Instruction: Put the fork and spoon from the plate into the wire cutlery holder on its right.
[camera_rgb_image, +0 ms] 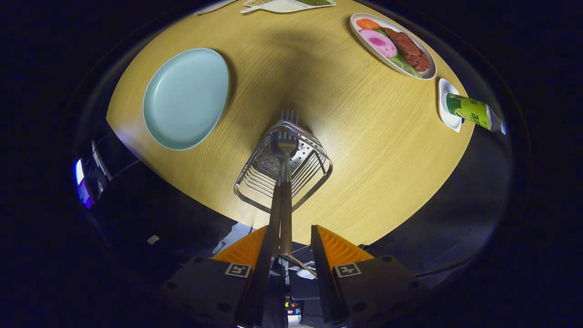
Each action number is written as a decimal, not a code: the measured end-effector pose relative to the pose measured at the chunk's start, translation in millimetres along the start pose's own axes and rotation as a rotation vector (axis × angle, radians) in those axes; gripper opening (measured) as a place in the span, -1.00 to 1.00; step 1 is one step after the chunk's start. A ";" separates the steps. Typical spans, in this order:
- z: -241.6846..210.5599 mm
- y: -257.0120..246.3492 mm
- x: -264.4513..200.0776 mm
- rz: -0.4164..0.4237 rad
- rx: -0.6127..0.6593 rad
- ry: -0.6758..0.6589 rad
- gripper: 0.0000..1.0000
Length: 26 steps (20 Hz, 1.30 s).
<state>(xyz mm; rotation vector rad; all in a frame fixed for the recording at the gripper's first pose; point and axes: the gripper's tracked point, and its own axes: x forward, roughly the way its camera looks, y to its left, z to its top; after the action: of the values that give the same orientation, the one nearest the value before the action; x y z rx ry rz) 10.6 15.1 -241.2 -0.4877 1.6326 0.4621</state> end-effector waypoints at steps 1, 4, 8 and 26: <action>0.0 -0.4 -0.1 0.002 -0.002 -0.028 0.04; -3.8 -3.5 -3.4 -0.005 -0.004 -0.128 0.32; -11.3 -5.6 -12.6 -0.011 0.051 -0.285 0.44; -41.0 -38.5 -226.7 -0.285 0.494 -1.568 0.97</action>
<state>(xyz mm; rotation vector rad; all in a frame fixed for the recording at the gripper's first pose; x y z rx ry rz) 21.7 -28.8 -12.1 0.0933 0.1103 0.0948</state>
